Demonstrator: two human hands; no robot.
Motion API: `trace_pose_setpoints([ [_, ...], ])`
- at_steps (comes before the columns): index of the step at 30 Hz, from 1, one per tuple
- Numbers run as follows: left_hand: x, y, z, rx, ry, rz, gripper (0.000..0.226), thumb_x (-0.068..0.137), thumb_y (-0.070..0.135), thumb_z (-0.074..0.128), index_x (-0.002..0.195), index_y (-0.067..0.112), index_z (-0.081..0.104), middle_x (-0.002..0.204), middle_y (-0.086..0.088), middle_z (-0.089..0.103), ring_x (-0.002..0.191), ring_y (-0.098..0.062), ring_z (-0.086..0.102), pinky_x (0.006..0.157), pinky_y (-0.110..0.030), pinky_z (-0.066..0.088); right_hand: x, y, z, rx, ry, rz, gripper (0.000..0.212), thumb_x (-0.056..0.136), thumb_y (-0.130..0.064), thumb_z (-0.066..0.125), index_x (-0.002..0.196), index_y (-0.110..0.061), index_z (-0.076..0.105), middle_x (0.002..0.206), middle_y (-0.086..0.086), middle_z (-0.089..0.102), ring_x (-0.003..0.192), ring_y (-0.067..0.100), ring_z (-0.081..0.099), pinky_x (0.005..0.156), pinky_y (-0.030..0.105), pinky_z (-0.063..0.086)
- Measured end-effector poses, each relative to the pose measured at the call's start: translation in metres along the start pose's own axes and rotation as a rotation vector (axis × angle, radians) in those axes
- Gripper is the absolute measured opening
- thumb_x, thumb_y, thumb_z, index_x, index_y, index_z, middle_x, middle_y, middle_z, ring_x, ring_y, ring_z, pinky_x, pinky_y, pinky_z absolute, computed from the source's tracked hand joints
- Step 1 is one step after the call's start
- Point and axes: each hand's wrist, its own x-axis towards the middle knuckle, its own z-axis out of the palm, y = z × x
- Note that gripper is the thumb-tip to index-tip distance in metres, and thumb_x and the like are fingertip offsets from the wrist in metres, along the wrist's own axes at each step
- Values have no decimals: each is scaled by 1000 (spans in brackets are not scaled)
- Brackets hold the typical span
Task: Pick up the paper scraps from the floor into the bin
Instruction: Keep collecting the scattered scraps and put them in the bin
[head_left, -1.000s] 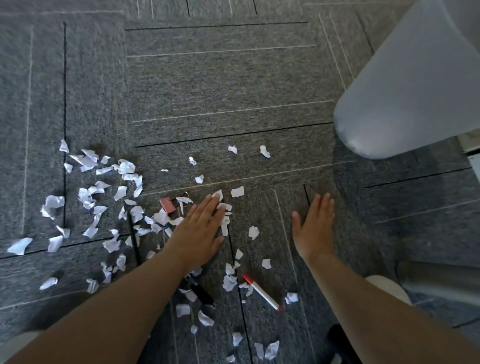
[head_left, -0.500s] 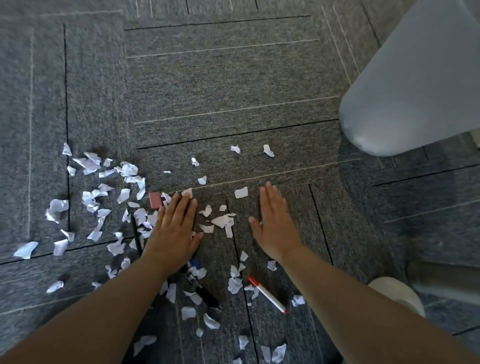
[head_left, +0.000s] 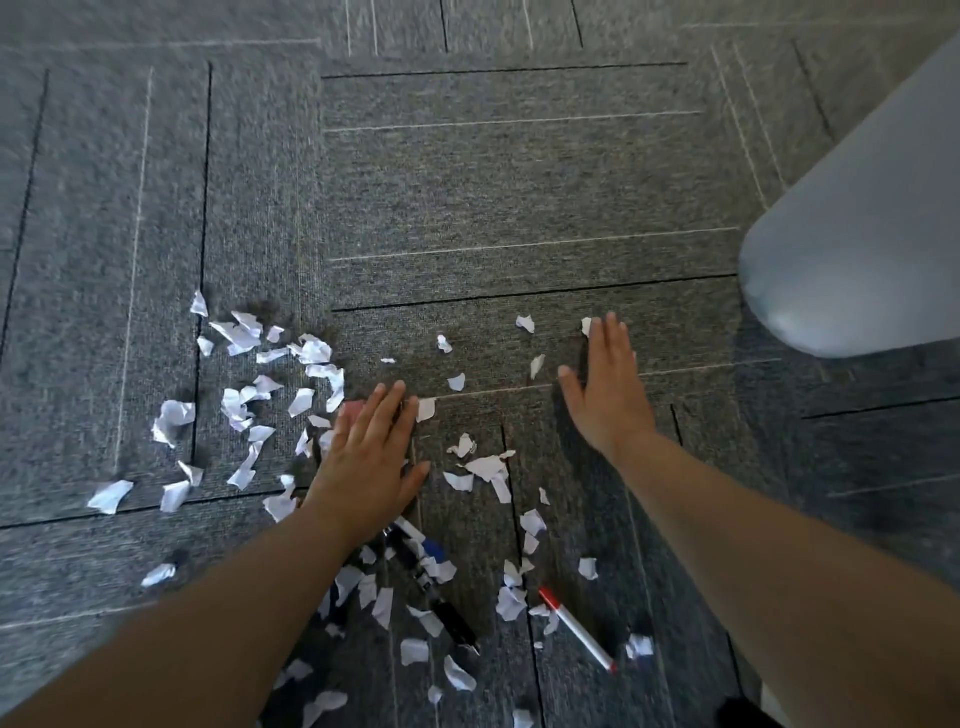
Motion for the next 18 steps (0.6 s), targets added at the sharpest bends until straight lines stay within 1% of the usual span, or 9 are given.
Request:
trace_pose_setpoints([
  [3, 2, 1, 0, -28, -2, -10, 85, 75, 60, -3, 146, 13, -1, 155, -4, -10, 136, -14, -19, 111, -38, -10, 18, -9, -3, -5, -93, -86, 66, 99, -39, 27, 146, -8, -8, 154, 8, -16, 140, 20, -16, 114, 34, -5],
  [7, 9, -7, -7, -65, -5, -59, 89, 72, 62, -6, 146, 13, -2, 152, -1, -16, 134, -13, -23, 109, -36, -11, 3, -46, 7, -53, -193, -410, 59, 100, -35, 25, 147, -13, -4, 154, 1, -11, 138, 14, -15, 112, 31, -1],
  [9, 11, -14, -9, -72, -11, -74, 90, 71, 62, -6, 147, 14, 0, 156, -3, -9, 139, -15, -15, 110, -36, -9, -21, -63, 19, 6, -181, -548, 53, 98, -32, 30, 145, -8, 22, 153, 10, 20, 141, 22, 14, 110, 36, 22],
  [11, 10, -21, -13, -91, 10, -95, 89, 73, 63, -3, 147, 14, 6, 156, -5, 3, 143, -21, 0, 114, -38, -3, -37, -74, 28, 145, -41, -566, 43, 92, -29, 36, 122, -3, 54, 123, 17, 57, 113, 34, 54, 86, 43, 53],
  [12, 8, -24, -15, -102, 24, -109, 88, 75, 63, -1, 147, 14, 10, 156, -6, 9, 143, -24, 7, 115, -41, 2, -37, -78, 28, 203, 40, -532, 38, 91, -26, 37, 110, -3, 59, 110, 16, 62, 99, 33, 59, 74, 41, 56],
  [13, 7, -28, -17, -107, 34, -120, 87, 76, 62, 0, 147, 14, 13, 155, -7, 13, 142, -26, 12, 116, -43, 6, -31, -82, 26, 225, 101, -497, 34, 91, -24, 39, 107, -3, 60, 107, 15, 62, 97, 31, 58, 73, 40, 55],
  [15, 5, -35, -19, -101, 45, -133, 86, 76, 61, 0, 146, 14, 15, 154, -7, 14, 142, -26, 10, 115, -44, 4, -9, -90, 19, 189, 125, -426, 37, 95, -21, 41, 127, -3, 48, 132, 15, 48, 122, 30, 42, 97, 44, 44],
  [16, 5, -38, -20, -96, 56, -144, 85, 76, 60, -1, 146, 14, 15, 155, -7, 11, 143, -23, 4, 115, -42, 0, 4, -91, 17, 160, 59, -379, 46, 97, -22, 40, 140, -6, 32, 148, 11, 30, 136, 26, 24, 110, 42, 30],
  [18, 7, -45, -22, -88, 80, -177, 80, 81, 60, 2, 147, 15, 11, 156, -6, 3, 140, -15, -10, 112, -40, -8, 27, -97, 9, 62, -101, -336, 58, 100, -27, 34, 148, -14, 5, 156, 1, -2, 142, 17, -4, 116, 36, 8],
])
